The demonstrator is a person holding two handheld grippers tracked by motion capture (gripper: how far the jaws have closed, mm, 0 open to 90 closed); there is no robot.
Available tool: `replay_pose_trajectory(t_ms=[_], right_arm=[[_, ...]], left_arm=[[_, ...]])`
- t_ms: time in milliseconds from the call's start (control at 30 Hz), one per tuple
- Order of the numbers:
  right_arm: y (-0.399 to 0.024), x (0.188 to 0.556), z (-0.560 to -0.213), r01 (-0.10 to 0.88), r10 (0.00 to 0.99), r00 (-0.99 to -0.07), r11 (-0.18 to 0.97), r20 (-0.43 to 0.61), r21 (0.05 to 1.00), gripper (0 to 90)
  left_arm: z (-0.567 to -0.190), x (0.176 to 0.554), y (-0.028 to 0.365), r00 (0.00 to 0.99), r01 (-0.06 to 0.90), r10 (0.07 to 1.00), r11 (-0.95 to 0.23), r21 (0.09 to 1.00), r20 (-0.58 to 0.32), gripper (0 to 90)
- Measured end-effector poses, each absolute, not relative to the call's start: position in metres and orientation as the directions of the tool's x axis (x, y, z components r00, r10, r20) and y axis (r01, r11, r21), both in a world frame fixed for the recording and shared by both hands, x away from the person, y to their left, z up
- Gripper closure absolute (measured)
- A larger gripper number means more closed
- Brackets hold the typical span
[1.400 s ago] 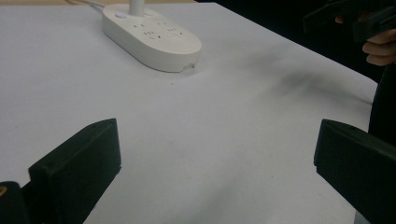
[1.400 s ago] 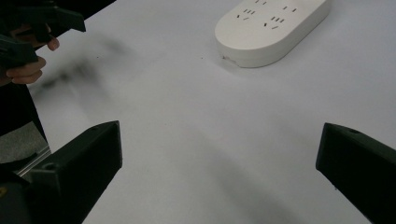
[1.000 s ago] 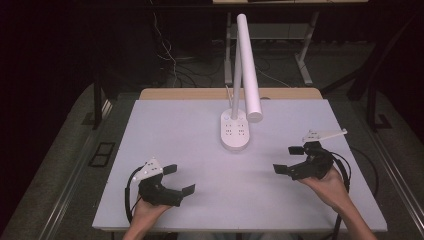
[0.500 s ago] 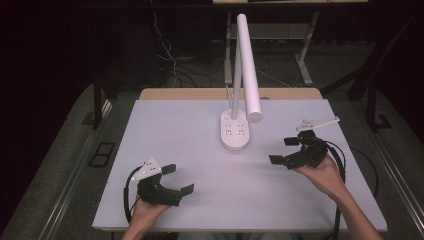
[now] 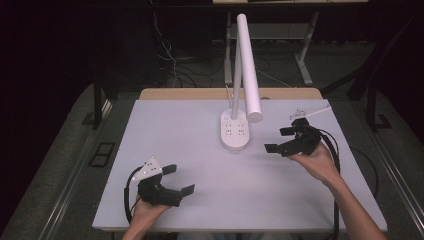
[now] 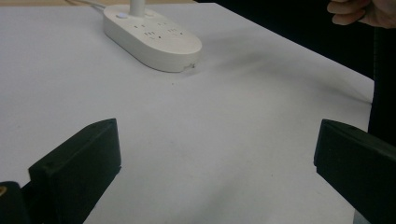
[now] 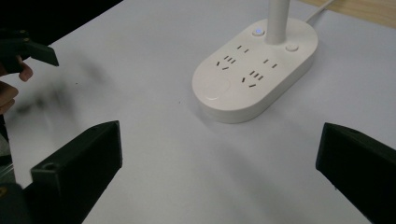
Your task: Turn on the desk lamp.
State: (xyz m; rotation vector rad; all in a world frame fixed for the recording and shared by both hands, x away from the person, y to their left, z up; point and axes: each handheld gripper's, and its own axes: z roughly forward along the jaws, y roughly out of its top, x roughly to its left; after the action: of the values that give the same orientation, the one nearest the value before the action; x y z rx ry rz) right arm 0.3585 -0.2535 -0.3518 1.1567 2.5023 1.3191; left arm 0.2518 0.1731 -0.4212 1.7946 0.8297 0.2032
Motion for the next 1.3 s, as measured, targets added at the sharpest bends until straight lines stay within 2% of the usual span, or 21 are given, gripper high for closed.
replay_pose_trajectory(t_ms=[800,1300], right_arm=[[-0.234,0.405,-0.344,0.579,0.660,-0.711,0.355,0.242,0.734,0.3],[-0.220,0.430,-0.352,0.603,0.665,-0.700,0.355,0.261,0.714,0.3]], left_arm=[[-0.421,0.252,0.175,0.740,0.436,0.623,-0.158,0.886,-0.253,0.0],[-0.422,0.252,0.172,0.747,0.441,0.610,-0.158,0.884,-0.263,0.0]])
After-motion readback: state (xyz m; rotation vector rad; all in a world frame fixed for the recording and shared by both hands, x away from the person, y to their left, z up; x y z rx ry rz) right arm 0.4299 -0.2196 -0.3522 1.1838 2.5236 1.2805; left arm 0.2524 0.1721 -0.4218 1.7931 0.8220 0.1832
